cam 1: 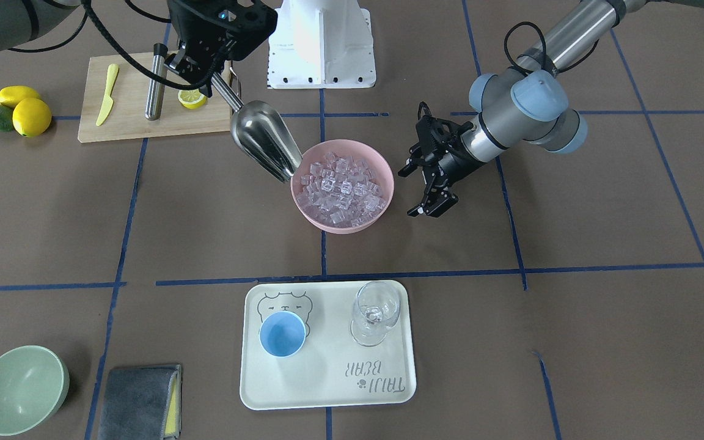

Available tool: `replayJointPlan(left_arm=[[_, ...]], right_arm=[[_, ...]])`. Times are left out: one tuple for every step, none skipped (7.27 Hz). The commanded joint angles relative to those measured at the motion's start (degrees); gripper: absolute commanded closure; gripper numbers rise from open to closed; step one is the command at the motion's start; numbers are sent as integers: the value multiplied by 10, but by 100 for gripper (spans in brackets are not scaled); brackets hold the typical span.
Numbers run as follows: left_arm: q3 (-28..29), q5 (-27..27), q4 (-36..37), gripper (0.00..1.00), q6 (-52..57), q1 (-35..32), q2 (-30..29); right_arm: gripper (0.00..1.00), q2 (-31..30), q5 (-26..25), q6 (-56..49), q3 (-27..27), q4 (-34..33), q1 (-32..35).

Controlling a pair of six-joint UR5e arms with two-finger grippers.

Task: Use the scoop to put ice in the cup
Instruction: 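Lift the scoop with the right gripper and carry it to the pink bowl, then push the scoop down into the ice cubes with the right gripper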

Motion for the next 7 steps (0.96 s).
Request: replayJointPlan(left_arm=[[-1,0,0,0,0,2,-2],[0,0,0,0,0,1,0],[2,0,1,0,0,2,-1],[2,0,1,0,0,3,-1],[2,0,0,0,0,4,-1],[2,0,0,0,0,5,-1],[2,0,0,0,0,6,-1]], right_arm=[[100,65,-1,-68,-76,-49,0],[100,89,3,-71,-112,-50,-1],[100,90,4,-71,-115,-51,-1],[100,101,4,-73,-136,-51,-2],[100,128,4,-73,-181,-51,-2],[100,147,4,-73,-219,-52,-3],[100,148,4,-77,-228,-52,-4]])
